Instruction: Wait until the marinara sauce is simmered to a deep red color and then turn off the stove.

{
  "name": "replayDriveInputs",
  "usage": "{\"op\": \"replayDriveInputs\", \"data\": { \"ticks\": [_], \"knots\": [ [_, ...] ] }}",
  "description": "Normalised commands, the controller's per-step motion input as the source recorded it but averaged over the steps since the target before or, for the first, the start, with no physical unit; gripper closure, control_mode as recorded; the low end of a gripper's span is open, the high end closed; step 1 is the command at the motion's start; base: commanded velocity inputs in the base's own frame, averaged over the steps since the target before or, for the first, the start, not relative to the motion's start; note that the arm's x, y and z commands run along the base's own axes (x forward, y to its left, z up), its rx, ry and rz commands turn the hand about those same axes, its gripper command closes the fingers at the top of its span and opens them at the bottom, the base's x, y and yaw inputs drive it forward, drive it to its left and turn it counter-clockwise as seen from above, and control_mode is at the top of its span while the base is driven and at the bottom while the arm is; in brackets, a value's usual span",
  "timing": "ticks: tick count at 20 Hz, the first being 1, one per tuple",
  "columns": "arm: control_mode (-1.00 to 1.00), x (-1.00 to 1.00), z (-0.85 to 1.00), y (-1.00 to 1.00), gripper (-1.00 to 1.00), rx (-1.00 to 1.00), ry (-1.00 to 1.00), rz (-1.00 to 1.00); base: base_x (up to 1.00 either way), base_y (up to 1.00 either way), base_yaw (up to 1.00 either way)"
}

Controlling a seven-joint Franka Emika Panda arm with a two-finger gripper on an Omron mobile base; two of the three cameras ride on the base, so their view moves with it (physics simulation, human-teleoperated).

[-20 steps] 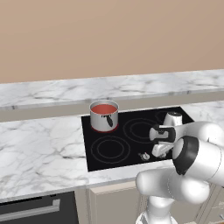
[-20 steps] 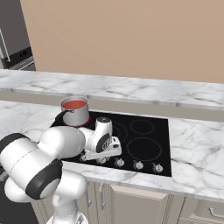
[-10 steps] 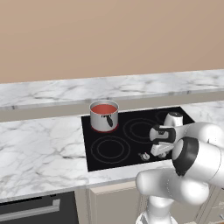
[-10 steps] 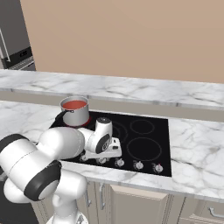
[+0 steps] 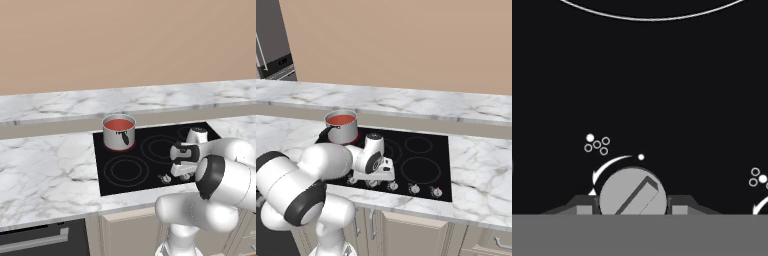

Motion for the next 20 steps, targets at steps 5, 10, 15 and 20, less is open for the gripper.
{"op": "replayDriveInputs", "data": {
  "ticks": [5,10,15,20],
  "knots": [
    [-1.00,0.00,0.00,0.00,1.00,0.00,0.09,-0.11,0.00,0.00,0.00],
    [-1.00,0.00,0.00,0.00,1.00,0.01,0.07,-0.12,0.00,0.00,0.00],
    [-1.00,-0.02,0.00,0.00,1.00,0.00,0.00,-0.14,0.00,0.00,0.00],
    [-1.00,-0.13,0.00,0.00,1.00,0.00,-0.01,-0.17,0.00,0.00,0.00]
  ]
}}
